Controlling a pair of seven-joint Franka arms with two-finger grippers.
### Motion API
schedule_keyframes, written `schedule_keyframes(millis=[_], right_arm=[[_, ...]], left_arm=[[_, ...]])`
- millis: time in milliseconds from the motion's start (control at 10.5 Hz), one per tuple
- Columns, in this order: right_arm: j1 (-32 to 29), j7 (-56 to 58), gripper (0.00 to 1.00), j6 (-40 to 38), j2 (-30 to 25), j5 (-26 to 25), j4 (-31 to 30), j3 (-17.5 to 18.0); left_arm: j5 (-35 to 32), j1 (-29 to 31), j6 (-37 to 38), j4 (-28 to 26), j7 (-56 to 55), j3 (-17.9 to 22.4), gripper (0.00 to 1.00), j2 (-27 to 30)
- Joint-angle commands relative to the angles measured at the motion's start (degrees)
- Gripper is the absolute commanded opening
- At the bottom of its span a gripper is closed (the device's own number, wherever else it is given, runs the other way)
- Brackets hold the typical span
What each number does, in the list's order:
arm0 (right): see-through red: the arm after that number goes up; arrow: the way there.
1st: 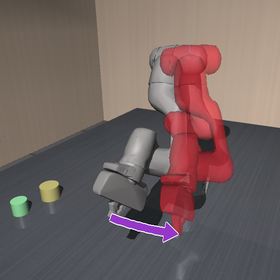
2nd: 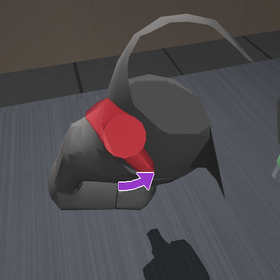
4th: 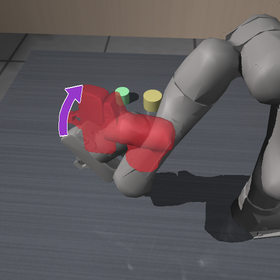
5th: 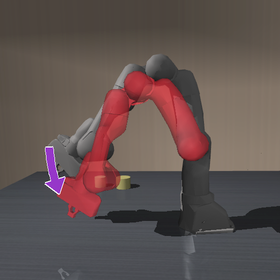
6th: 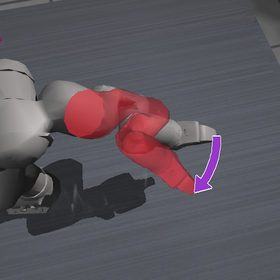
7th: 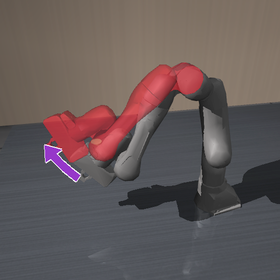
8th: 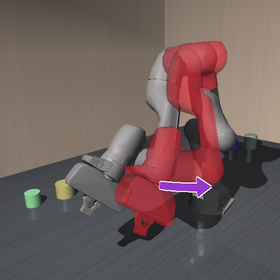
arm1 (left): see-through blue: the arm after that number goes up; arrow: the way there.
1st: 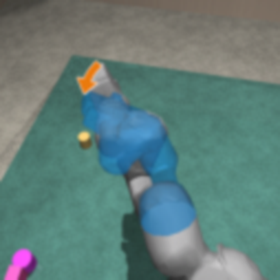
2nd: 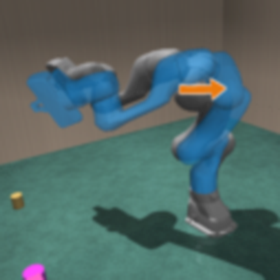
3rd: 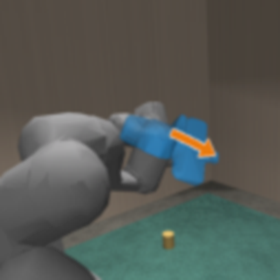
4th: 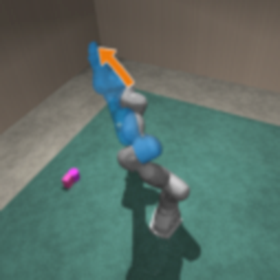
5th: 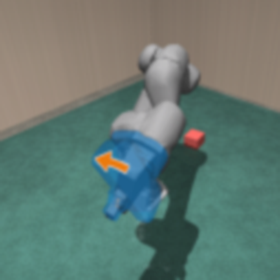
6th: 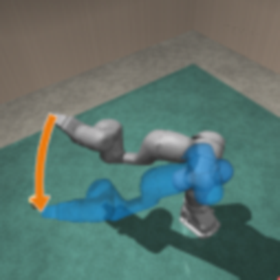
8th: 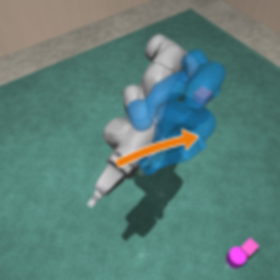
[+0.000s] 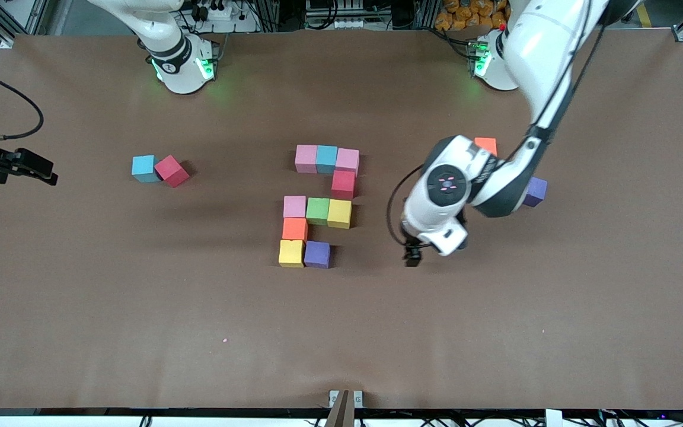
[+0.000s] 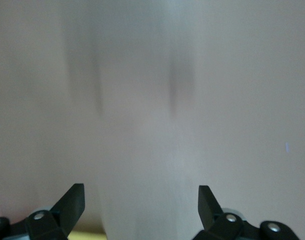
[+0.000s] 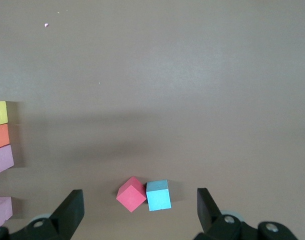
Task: Form number 2 with 11 blocks
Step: 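Move the left gripper to the spare purple cube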
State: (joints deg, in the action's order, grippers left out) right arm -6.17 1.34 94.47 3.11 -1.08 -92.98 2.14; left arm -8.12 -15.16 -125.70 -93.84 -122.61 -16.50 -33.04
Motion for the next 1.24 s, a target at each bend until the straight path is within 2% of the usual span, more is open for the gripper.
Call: schedule_keyframes(millis=[0, 380, 666, 856, 951, 1141], right_arm=[[0.11, -0.46, 1.0, 0.98, -0.04, -0.59, -0.62, 0.23], [-0.15, -0.2, 1.0, 0.9, -0.04, -0.59, -0.01, 0.23], [0.11, -0.81, 1.0, 0.45, -0.04, -0.5, 1.49, 0.32], [0.81, -0.73, 1.0, -0.34, 0.05, -2.77, 1.31, 0.58], [0.9, -0.55, 1.0, -0.34, 0.14, -4.44, 0.96, 0.58], [0.9, -0.98, 1.0, -0.34, 0.23, -4.54, 0.96, 0.58]], left_arm=[[1.18, 5.82, -2.61, -14.75, 6.04, -0.63, 1.0, 9.2], [1.61, 16.54, -3.59, -28.57, 20.79, -0.98, 1.0, 17.99], [1.62, 26.19, -6.04, -38.93, 31.51, -3.88, 1.0, 23.88], [1.62, 31.57, -6.14, -42.3, 40.22, -4.15, 1.0, 25.04], [1.7, 32.99, -7.96, -43.35, 43.21, -4.15, 1.0, 24.96], [1.62, 35.54, -14.8, -46.86, 46.66, -4.06, 1.0, 25.04]])
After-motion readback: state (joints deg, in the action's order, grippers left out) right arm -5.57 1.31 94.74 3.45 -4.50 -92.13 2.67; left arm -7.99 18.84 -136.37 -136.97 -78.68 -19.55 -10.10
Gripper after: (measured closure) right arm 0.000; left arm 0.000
